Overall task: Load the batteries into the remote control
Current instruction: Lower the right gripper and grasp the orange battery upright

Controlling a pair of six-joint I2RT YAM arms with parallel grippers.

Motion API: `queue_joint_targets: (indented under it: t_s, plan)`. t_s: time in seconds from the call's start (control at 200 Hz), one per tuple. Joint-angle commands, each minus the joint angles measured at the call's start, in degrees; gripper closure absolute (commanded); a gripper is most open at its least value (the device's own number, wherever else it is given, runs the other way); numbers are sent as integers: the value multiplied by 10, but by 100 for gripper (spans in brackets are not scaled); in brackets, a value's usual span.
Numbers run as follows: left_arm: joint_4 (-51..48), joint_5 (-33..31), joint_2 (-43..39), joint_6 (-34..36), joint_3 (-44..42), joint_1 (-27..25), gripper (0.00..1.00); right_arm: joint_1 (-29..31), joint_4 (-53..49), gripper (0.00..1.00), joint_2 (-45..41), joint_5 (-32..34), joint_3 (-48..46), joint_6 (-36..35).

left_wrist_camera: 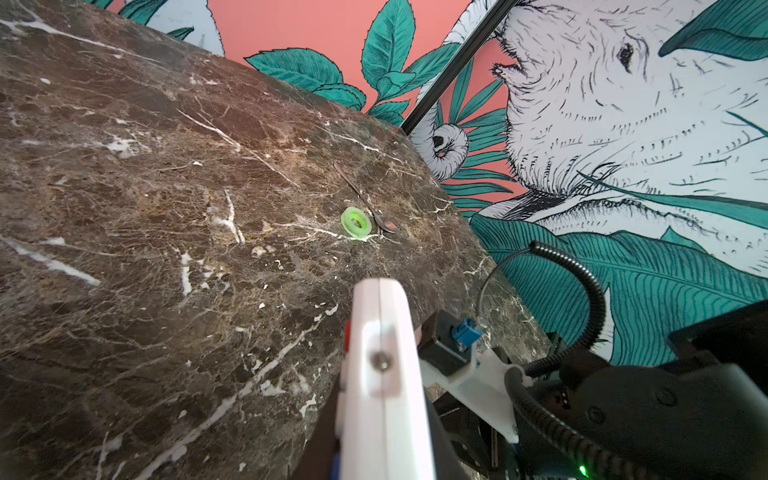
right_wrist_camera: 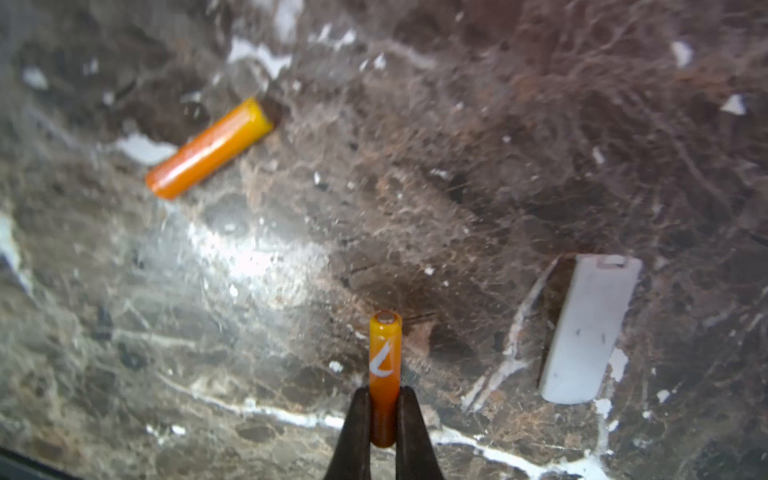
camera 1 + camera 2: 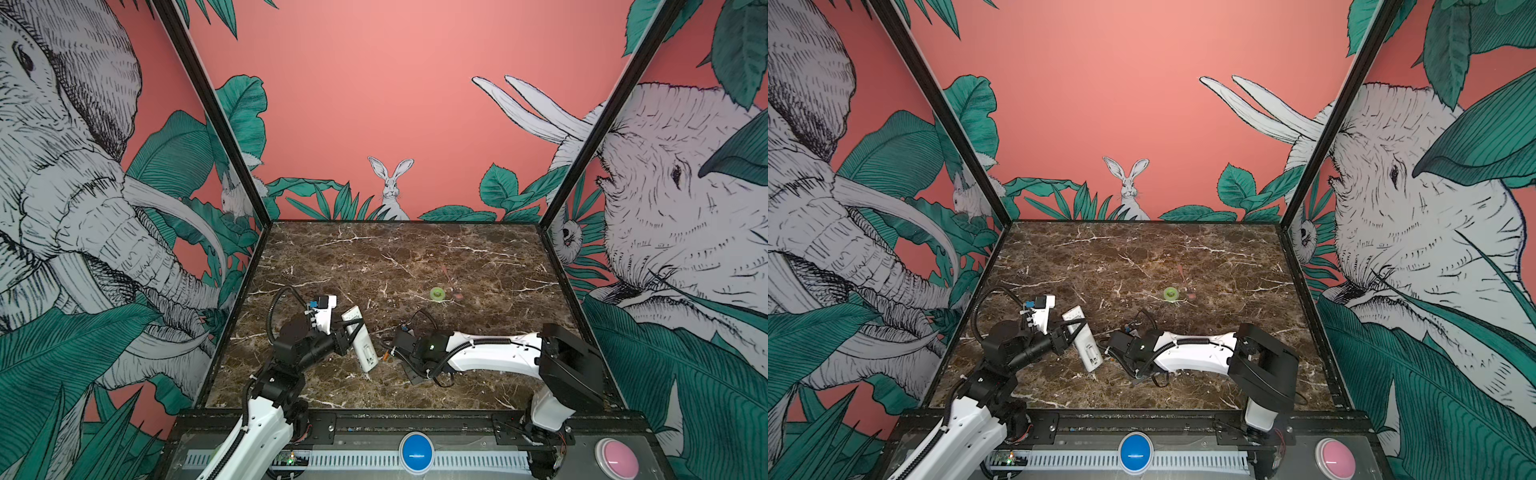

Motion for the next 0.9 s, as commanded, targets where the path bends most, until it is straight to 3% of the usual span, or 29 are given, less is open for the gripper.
queue_joint_targets:
  t_s: [0.0, 0.47, 0.895]
  plan:
    - [31, 10, -3, -1, 5, 3, 100, -4, -8, 99, 1, -29, 7, -59]
    - [26, -9, -7, -8, 2, 2, 100, -11, 26, 97, 26, -38, -24, -90]
    - [35, -15, 7, -11, 2, 3, 100, -11, 5, 80, 18, -24, -26, -85]
